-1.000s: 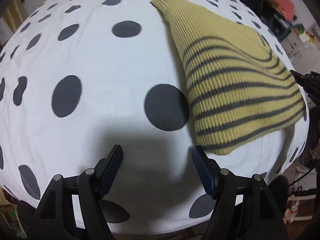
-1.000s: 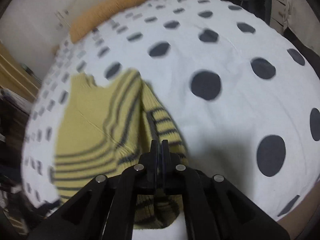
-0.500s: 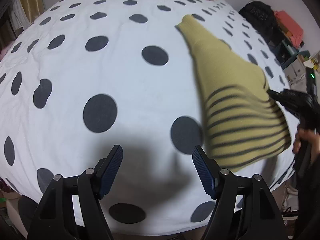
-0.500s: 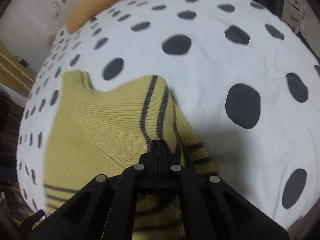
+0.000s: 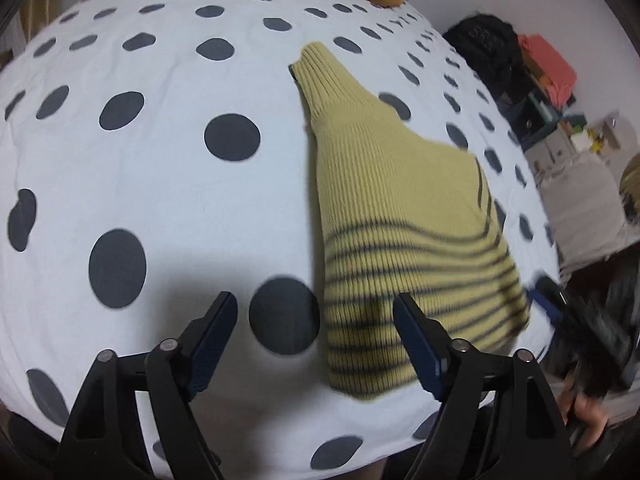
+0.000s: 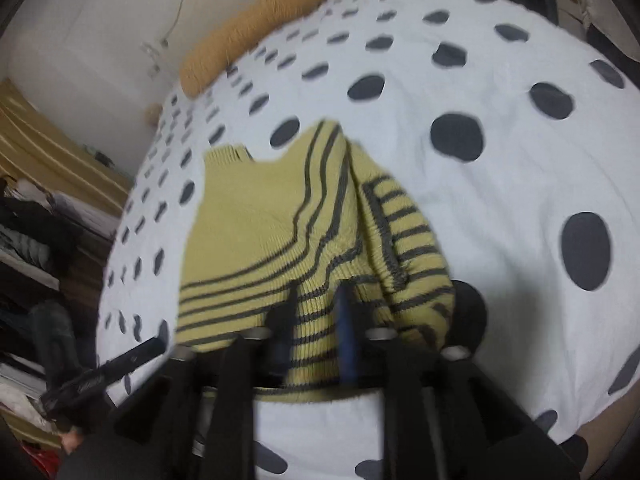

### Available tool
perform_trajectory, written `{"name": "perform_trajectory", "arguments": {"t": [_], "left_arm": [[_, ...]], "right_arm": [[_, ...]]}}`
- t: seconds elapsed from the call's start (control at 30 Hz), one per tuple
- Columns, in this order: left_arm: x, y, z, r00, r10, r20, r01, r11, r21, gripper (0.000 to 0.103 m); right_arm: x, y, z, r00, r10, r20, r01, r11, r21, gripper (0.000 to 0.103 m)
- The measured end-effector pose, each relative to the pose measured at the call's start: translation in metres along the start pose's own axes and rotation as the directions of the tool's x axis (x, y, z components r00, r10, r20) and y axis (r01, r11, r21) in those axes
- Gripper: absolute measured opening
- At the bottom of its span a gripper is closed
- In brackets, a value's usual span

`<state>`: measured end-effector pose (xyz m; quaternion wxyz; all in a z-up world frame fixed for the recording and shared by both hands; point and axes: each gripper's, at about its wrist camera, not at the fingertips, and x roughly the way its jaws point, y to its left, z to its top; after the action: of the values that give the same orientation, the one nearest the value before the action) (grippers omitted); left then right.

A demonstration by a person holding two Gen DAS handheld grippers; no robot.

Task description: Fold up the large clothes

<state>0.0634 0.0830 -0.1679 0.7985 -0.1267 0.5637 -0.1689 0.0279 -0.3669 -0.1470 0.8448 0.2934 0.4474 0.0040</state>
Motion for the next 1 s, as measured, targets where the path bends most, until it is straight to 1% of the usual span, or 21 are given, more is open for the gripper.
{"name": "perform_trajectory", "arguments": {"t": [0.03, 0.1, 0.17, 0.2, 0.23, 0.27, 0.3, 0.33, 0.4, 0.5, 0.53, 0.57, 0.6, 0.63, 0.67, 0.7, 0.73, 0.8, 0.87, 0.97, 1.0], "left_arm": [[0.004, 0.005, 0.011, 1.000, -0.018, -0.001, 0.018, 1.000, -0.023, 0.082], [0.016, 0.013, 0.038, 0.998, -0.066, -0.012, 0.066, 0.996, -0.054, 0.083], [0.032, 0.014, 0.064, 0.997, -0.066, -0.027, 0.064, 0.996, -0.067, 0.083], [0.042, 0.011, 0.078, 0.997, -0.070, -0.035, 0.068, 0.996, -0.057, 0.084], [0.053, 0.008, 0.089, 0.996, -0.069, -0.049, 0.067, 0.997, -0.048, 0.084], [0.068, 0.004, 0.102, 0.994, -0.078, -0.071, 0.075, 0.996, -0.041, 0.084], [0.081, 0.001, 0.111, 0.992, -0.091, -0.092, 0.088, 0.995, -0.043, 0.084], [0.094, -0.003, 0.122, 0.988, -0.103, -0.115, 0.098, 0.994, -0.051, 0.084], [0.118, -0.011, 0.137, 0.971, -0.176, -0.160, 0.168, 0.984, -0.063, 0.084], [0.149, -0.023, 0.149, 0.948, -0.222, -0.227, 0.212, 0.975, -0.069, 0.085], [0.158, -0.026, 0.151, 0.944, -0.220, -0.247, 0.209, 0.975, -0.071, 0.085], [0.167, -0.028, 0.152, 0.938, -0.227, -0.260, 0.215, 0.974, -0.075, 0.085], [0.171, -0.030, 0.152, 0.939, -0.226, -0.260, 0.215, 0.974, -0.070, 0.085], [0.172, -0.032, 0.152, 0.945, -0.212, -0.248, 0.204, 0.977, -0.057, 0.070], [0.170, -0.036, 0.151, 0.957, -0.175, -0.232, 0.174, 0.984, -0.027, 0.061], [0.167, -0.039, 0.149, 0.963, -0.155, -0.220, 0.158, 0.987, -0.006, 0.046], [0.162, -0.041, 0.149, 0.966, -0.151, -0.209, 0.155, 0.988, 0.004, 0.038], [0.148, -0.046, 0.150, 0.973, -0.142, -0.181, 0.148, 0.989, 0.022, 0.033], [0.129, -0.053, 0.153, 0.980, -0.146, -0.136, 0.153, 0.988, 0.037, 0.031], [0.089, -0.060, 0.164, 0.984, -0.163, -0.064, 0.167, 0.984, 0.063, 0.030], [0.070, -0.061, 0.171, 0.989, -0.143, -0.035, 0.146, 0.985, 0.087, 0.030]], "right_arm": [[-0.013, -0.005, -0.005, 1.000, -0.015, 0.021, 0.015, 1.000, 0.020, 0.093], [-0.022, -0.016, -0.014, 1.000, -0.015, 0.026, 0.015, 1.000, 0.026, 0.094], [-0.019, -0.027, -0.025, 0.999, -0.038, -0.006, 0.038, 0.999, 0.026, 0.094], [-0.008, -0.036, -0.029, 0.998, -0.047, -0.040, 0.049, 0.998, 0.038, 0.094], [0.000, -0.043, -0.032, 0.997, -0.039, -0.066, 0.043, 0.997, 0.060, 0.094], [0.008, -0.051, -0.033, 0.997, -0.009, -0.077, 0.017, 0.995, 0.097, 0.094], [0.018, -0.057, -0.033, 0.997, 0.040, -0.073, -0.030, 0.991, 0.133, 0.094], [0.024, -0.059, -0.033, 0.995, 0.067, -0.070, -0.056, 0.987, 0.153, 0.094], [0.037, -0.060, -0.030, 0.993, 0.104, -0.063, -0.092, 0.980, 0.176, 0.094], [0.057, -0.061, -0.024, 0.983, 0.172, -0.068, -0.153, 0.964, 0.216, 0.094], [0.064, -0.060, -0.022, 0.977, 0.204, -0.064, -0.185, 0.956, 0.226, 0.094], [0.067, -0.059, -0.020, 0.977, 0.205, -0.062, -0.187, 0.957, 0.224, 0.094], [0.073, -0.057, -0.018, 0.977, 0.204, -0.065, -0.186, 0.958, 0.218, 0.094], [0.076, -0.056, -0.016, 0.976, 0.209, -0.059, -0.192, 0.958, 0.214, 0.089], [0.077, -0.055, -0.015, 0.976, 0.214, -0.043, -0.201, 0.957, 0.209, 0.068], [0.078, -0.054, -0.014, 0.976, 0.213, -0.046, -0.200, 0.959, 0.202, 0.064], [0.077, -0.054, -0.013, 0.975, 0.220, -0.044, -0.206, 0.955, 0.212, 0.058], [0.070, -0.052, -0.014, 0.973, 0.230, -0.036, -0.216, 0.950, 0.227, 0.054], [0.065, -0.048, -0.013, 0.971, 0.239, -0.031, -0.225, 0.947, 0.229, 0.052], [0.059, -0.030, -0.010, 0.953, 0.302, -0.009, -0.290, 0.924, 0.247, 0.050], [0.059, -0.018, -0.008, 0.947, 0.320, -0.007, -0.309, 0.921, 0.237, 0.050]]}}
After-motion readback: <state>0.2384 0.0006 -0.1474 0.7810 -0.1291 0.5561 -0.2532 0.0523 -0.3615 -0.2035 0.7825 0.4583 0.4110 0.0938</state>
